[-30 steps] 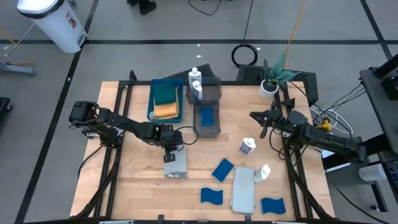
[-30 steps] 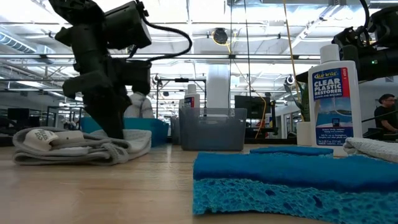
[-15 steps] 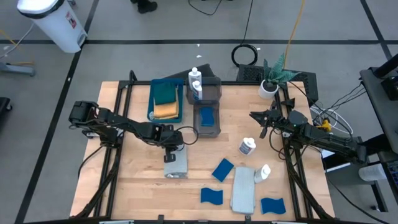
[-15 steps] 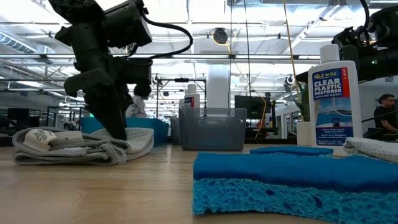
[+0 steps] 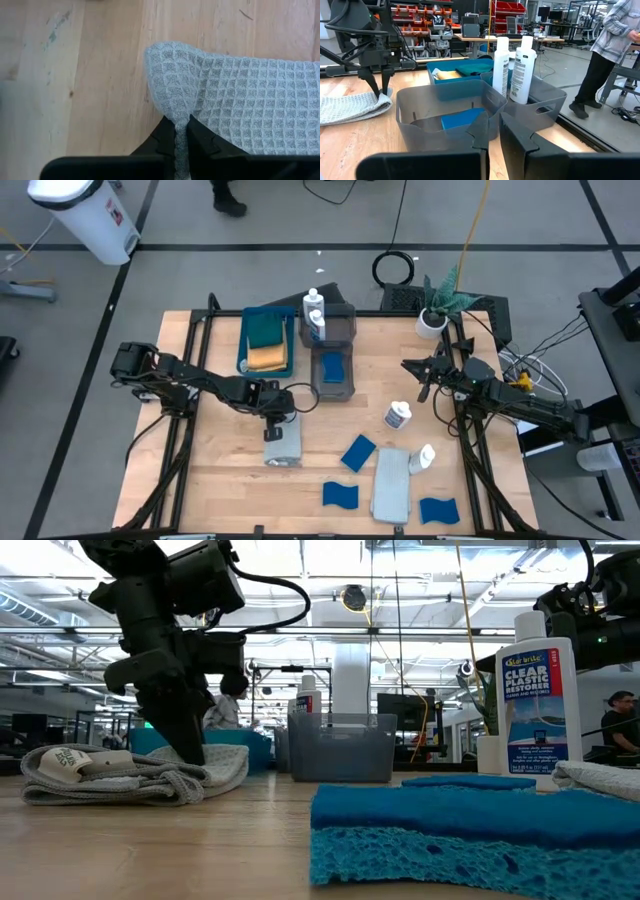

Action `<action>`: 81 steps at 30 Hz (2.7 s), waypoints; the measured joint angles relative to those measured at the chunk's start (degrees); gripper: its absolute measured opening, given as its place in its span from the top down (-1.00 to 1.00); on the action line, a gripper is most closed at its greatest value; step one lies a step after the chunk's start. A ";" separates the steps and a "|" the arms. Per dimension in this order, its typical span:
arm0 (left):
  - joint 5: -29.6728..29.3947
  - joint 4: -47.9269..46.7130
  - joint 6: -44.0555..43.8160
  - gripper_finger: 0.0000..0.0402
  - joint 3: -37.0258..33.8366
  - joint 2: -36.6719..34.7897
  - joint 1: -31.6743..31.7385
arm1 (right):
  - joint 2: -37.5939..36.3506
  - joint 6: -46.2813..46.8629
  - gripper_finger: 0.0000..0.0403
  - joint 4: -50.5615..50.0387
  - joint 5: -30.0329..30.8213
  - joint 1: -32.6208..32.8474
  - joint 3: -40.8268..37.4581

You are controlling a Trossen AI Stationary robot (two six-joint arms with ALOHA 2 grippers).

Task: Pick & Place Kitchen Items
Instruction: Put the left gray microfiber towel into the blue bin

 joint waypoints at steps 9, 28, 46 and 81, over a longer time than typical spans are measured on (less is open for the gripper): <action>1.59 0.51 3.68 0.89 0.07 -0.02 -0.30 | 0.00 0.00 0.90 0.00 0.00 0.00 -0.01; -2.75 9.81 -11.22 0.92 0.09 -0.04 2.49 | 0.00 0.00 0.90 0.00 -0.01 0.00 -0.02; -5.55 11.41 -19.88 0.92 0.09 -0.04 2.45 | 0.00 0.00 0.90 0.00 -0.01 0.00 -0.02; -7.01 13.63 -11.14 0.92 0.09 -0.04 0.39 | 0.00 0.00 0.90 0.00 0.00 0.01 -0.02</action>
